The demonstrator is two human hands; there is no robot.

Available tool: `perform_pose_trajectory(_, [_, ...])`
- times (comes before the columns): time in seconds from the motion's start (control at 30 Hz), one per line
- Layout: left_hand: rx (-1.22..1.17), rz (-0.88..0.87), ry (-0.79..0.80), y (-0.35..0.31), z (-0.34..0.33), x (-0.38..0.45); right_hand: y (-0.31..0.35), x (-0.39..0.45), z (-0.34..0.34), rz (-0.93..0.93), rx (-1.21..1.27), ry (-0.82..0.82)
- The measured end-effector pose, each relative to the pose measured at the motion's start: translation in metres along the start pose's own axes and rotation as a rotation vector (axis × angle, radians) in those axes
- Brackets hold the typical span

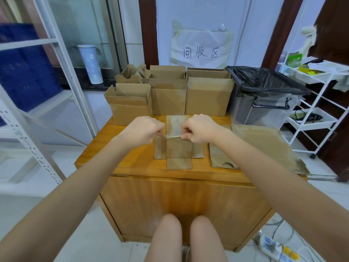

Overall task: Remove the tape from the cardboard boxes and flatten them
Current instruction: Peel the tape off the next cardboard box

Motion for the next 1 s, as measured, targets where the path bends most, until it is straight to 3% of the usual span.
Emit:
perform_pose_trajectory(0.3, [0.073,-0.086,-0.105,-0.012,0.018,0.02,0.003,0.003,0.003,0.04,-0.055,0.027])
perform_pose_trajectory(0.63, [-0.014,0.092,-0.023,-0.03,0.017,0.043,-0.006,-0.003,-0.002,0.039,0.032,-0.039])
perform_pose_trajectory(0.9, [-0.2,0.217,-0.016,-0.037,0.015,0.054,-0.009,-0.002,-0.006,-0.016,0.103,-0.109])
perform_pose_trajectory(1.0, [-0.332,0.349,-0.02,-0.039,0.012,0.057,-0.015,-0.006,-0.01,-0.045,0.193,-0.152])
Point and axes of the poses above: each hand's wrist, its own x-axis towards the middle knuckle, its own z-axis out of the back of the hand, y = z × x, the point moved 1 cm from there along x, towards the middle knuckle, and after that the axes turned 15 degrees about z, right-handed, at the moved point
